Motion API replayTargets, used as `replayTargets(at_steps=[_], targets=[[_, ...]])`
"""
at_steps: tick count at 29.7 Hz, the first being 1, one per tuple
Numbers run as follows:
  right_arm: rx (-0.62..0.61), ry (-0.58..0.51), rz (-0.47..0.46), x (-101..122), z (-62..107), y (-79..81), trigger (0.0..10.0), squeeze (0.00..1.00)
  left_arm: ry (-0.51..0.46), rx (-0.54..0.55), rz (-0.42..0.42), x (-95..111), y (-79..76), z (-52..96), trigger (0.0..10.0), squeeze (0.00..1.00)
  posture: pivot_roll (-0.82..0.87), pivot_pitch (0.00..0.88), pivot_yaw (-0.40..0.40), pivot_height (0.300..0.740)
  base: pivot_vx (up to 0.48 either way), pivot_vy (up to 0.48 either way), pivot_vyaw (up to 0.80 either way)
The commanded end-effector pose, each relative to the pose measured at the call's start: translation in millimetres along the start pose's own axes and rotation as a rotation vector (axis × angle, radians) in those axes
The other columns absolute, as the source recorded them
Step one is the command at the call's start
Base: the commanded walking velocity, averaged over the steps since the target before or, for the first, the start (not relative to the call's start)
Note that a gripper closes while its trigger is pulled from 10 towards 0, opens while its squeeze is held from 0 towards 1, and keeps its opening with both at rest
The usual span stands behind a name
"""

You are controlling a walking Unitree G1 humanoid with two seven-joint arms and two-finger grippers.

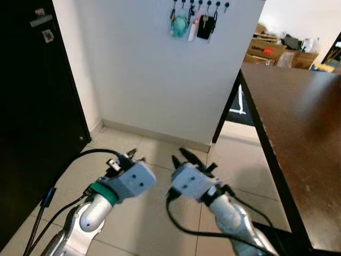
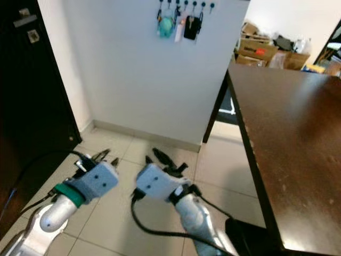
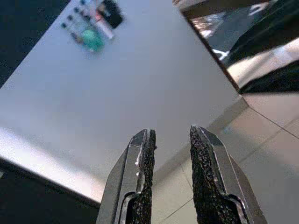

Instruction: Hang keys on a hook

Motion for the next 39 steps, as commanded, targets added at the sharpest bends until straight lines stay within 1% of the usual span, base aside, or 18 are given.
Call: replayTargets(at_steps=[1, 4, 6, 9, 13, 16, 18, 19, 20, 21, 22, 26, 29, 33, 35, 36, 38, 39], targets=[[0.026, 0.005, 0.003, -2.8, 1.5, 3.5, 10.0, 0.00, -0.015, -0.056, -0.038, -2.8, -8.1, 1.8, 10.0, 0.00, 0.04, 0.036, 0.053, 0.740, 0.000, 0.000, 0.00], [0.069, -0.031, -0.071, -0.2, 3.2, 8.7, 10.0, 0.00, -0.024, -0.083, -0.071, -6.6, -11.4, 3.4, 10.0, 0.00, 0.04, 0.036, 0.058, 0.740, 0.000, 0.000, 0.00], [0.218, 0.019, -0.298, -8.8, 1.6, 23.2, 10.0, 0.00, 0.120, -0.150, 0.030, -23.9, -17.0, 5.6, 10.0, 0.00, 0.05, 0.030, 0.056, 0.740, 0.000, 0.000, 0.00], [0.262, 0.046, -0.386, -12.5, 1.9, 28.6, 10.0, 0.00, 0.153, -0.244, 0.064, -28.8, -22.6, 5.8, 10.0, 0.00, 0.05, 0.029, 0.056, 0.740, 0.000, 0.000, 0.00], [0.259, 0.050, -0.381, -12.9, 1.9, 28.9, 10.0, 0.00, 0.136, -0.273, 0.049, -27.7, -23.8, 5.3, 10.0, 0.00, 0.05, 0.029, 0.056, 0.740, 0.000, 0.000, 0.00], [0.215, 0.052, -0.341, -13.2, 2.5, 27.6, 10.0, 0.00, 0.204, -0.231, 0.196, -35.9, -26.1, 9.9, 10.0, 0.00, 0.05, 0.028, 0.051, 0.740, 0.000, 0.000, 0.00], [0.176, 0.064, -0.312, -14.6, 3.8, 25.8, 10.0, 0.00, 0.268, -0.176, 0.347, -43.9, -27.2, 13.3, 10.0, 0.00, 0.05, 0.026, 0.050, 0.740, 0.000, 0.000, 0.00], [0.176, 0.064, -0.312, -14.6, 3.8, 25.8, 10.0, 0.00, 0.268, -0.176, 0.347, -43.9, -27.2, 13.3, 10.0, 0.00, 0.05, 0.026, 0.050, 0.740, 0.000, 0.000, 0.00], [0.187, 0.072, -0.340, -15.2, 5.0, 27.4, 10.0, 0.00, 0.301, -0.174, 0.413, -46.5, -29.0, 14.2, 10.0, 0.00, 0.05, 0.024, 0.051, 0.740, 0.000, 0.000, 0.00], [0.187, 0.072, -0.340, -15.2, 5.0, 27.4, 10.0, 0.00, 0.301, -0.174, 0.413, -46.5, -29.0, 14.2, 10.0, 0.00, 0.05, 0.024, 0.051, 0.740, 0.000, 0.000, 0.00], [0.210, 0.075, -0.391, -14.1, 5.5, 29.4, 10.0, 0.00, 0.341, -0.180, 0.530, -47.4, -32.9, 15.2, 10.0, 0.00, 0.05, 0.025, 0.051, 0.740, 0.000, 0.000, 0.00], [0.245, 0.067, -0.449, -10.7, 7.1, 32.1, 10.0, 0.00, 0.315, -0.205, 0.530, -42.4, -35.9, 14.3, 10.0, 0.00, 0.04, 0.025, 0.048, 0.740, 0.000, 0.000, 0.00], [0.193, 0.032, -0.398, -10.3, 5.4, 24.7, 10.0, 0.00, 0.272, -0.226, 0.478, -36.8, -34.9, 12.1, 10.0, 0.00, 0.05, 0.026, 0.046, 0.740, 0.000, 0.000, 0.00], [0.198, 0.049, -0.374, -11.5, 5.0, 26.3, 10.0, 0.00, 0.284, -0.233, 0.493, -38.5, -33.9, 12.3, 10.0, 0.00, 0.04, 0.028, 0.052, 0.740, 0.000, 0.000, 0.00], [0.234, 0.066, -0.437, -14.0, 4.7, 29.4, 10.0, 0.00, 0.287, -0.266, 0.595, -39.9, -34.9, 12.6, 10.0, 0.00, 0.04, 0.025, 0.052, 0.740, 0.000, 0.000, 0.00], [0.234, 0.066, -0.437, -14.0, 4.7, 29.4, 10.0, 0.00, 0.287, -0.266, 0.595, -39.9, -34.9, 12.6, 10.0, 0.00, 0.04, 0.025, 0.052, 0.740, 0.000, 0.000, 0.00], [0.246, 0.063, -0.472, -14.4, 4.6, 29.3, 10.0, 0.00, 0.239, -0.328, 0.729, -37.1, -34.7, 13.5, 10.0, 0.00, 0.04, 0.027, 0.054, 0.740, 0.000, 0.000, 0.00], [0.261, 0.065, -0.526, -15.1, 4.4, 30.0, 10.0, 0.00, 0.221, -0.349, 0.731, -35.8, -34.3, 13.9, 10.0, 0.00, 0.04, 0.026, 0.055, 0.740, 0.000, 0.000, 0.00]])
Point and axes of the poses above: a point about 5 cm out from each wrist's last joint towards the gripper, its own z axis pointing back from the gripper into the wrist, its own x axis along the axis of the wrist's last joint, y = z × x, the point moved 1 cm from there along -z, pointing out of the wrist towards the gripper, and after that the axes turned 7 degrees about z, right-handed, at the moved point
